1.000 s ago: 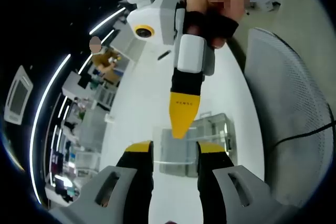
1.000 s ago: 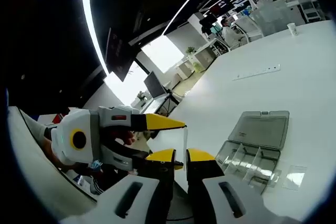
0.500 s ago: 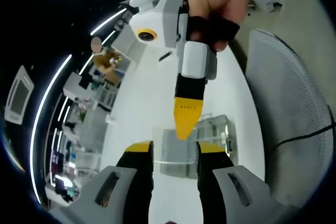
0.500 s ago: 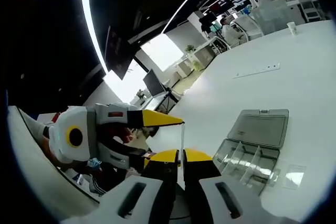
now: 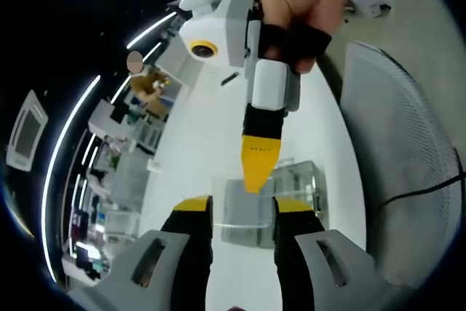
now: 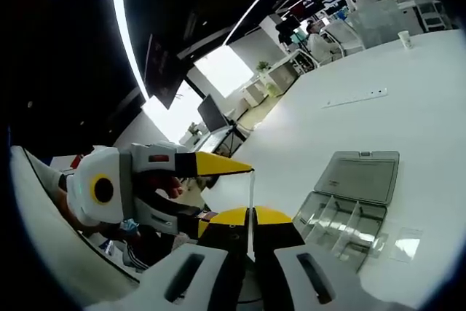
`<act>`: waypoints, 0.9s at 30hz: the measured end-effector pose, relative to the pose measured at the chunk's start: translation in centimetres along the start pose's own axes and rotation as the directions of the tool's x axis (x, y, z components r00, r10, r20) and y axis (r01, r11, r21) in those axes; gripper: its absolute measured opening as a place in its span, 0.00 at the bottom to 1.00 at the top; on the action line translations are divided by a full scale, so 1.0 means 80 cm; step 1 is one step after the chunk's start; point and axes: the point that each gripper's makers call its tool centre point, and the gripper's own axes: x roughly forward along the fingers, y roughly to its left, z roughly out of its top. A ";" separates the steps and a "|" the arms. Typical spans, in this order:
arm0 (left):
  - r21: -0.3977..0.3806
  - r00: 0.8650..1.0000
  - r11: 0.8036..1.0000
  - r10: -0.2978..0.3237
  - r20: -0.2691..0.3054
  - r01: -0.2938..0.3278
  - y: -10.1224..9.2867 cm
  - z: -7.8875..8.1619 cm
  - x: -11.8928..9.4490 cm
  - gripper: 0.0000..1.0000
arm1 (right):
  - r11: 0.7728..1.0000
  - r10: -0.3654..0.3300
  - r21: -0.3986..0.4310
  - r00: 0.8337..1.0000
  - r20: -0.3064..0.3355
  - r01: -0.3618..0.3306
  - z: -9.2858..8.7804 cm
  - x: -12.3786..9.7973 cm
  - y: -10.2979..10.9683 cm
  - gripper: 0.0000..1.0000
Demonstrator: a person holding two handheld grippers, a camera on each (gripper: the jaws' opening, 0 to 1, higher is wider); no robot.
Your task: Insert the divider into the dual guide fixture by aligning both edges with the guide slots and pushing it downward to the bottom, including one-sided entry, uneven engagement, binding, and posture correction.
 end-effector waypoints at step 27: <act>-0.133 0.999 0.991 -0.026 0.033 0.030 0.006 -0.004 -0.009 0.32 | 0.996 0.016 -0.086 1.000 -0.024 -0.018 -0.005 -0.004 0.003 0.00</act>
